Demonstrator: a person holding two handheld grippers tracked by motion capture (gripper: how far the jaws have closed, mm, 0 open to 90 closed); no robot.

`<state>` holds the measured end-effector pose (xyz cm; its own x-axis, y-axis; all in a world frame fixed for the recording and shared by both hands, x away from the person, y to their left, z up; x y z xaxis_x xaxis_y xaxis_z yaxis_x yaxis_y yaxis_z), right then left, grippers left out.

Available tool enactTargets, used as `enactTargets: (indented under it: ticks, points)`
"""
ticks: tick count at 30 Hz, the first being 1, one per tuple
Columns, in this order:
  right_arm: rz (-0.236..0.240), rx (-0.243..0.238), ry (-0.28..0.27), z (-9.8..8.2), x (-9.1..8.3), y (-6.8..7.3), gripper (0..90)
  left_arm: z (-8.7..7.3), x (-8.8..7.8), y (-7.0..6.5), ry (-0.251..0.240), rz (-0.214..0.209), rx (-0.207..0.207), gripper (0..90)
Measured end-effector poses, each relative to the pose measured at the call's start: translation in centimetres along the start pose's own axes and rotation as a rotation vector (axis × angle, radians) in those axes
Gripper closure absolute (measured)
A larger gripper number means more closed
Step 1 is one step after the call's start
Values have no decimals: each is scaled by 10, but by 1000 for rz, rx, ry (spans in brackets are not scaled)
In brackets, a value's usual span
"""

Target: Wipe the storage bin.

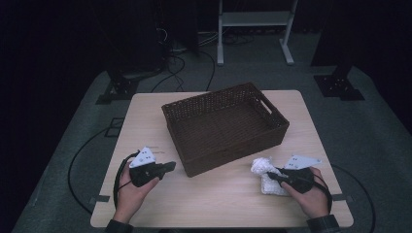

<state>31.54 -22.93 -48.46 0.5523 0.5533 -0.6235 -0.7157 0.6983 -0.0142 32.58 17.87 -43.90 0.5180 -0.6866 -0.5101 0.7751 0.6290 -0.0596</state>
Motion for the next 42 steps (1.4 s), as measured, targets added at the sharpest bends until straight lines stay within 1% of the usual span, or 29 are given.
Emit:
enactTargets:
  ticks: [4, 7, 13, 15, 16, 20, 27, 32, 42]
  points:
    - [-7, 11, 9, -7, -4, 0, 759, 13, -1, 3, -22, -7, 23, 900]
    - [-15, 20, 9, -10, -7, -1, 759, 20, 0, 6, -26, -14, 36, 900]
    - [-25, 32, 11, -14, -12, -3, 759, 25, 13, 11, -21, -28, 47, 900]
    - [-26, 29, 9, -15, -12, -4, 759, 25, 19, 10, -13, -31, 52, 900]
    - [-27, 31, 10, -15, -12, -4, 759, 26, 20, 9, -20, -38, 49, 900]
    - [-26, 34, 12, -15, -11, -4, 759, 27, 24, 2, -11, -53, 64, 900]
    - [-27, 25, 17, -14, -9, -3, 760, 34, 35, -14, -13, -103, 77, 899]
    - [-31, 23, 20, -14, -9, -2, 760, 43, 46, -26, -16, -139, 96, 897]
    - [-22, 15, 20, -12, -6, -2, 760, 56, 73, -48, -16, -217, 107, 899]
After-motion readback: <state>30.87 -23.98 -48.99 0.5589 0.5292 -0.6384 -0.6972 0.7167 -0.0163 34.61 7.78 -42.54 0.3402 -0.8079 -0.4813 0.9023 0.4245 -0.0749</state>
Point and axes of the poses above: each handheld gripper's, and its own axes: x roughly forward along the jaws, z roughly out of its top, y roughly to its left, the point moved 5 cm from there along x, roughly forward along the jaws
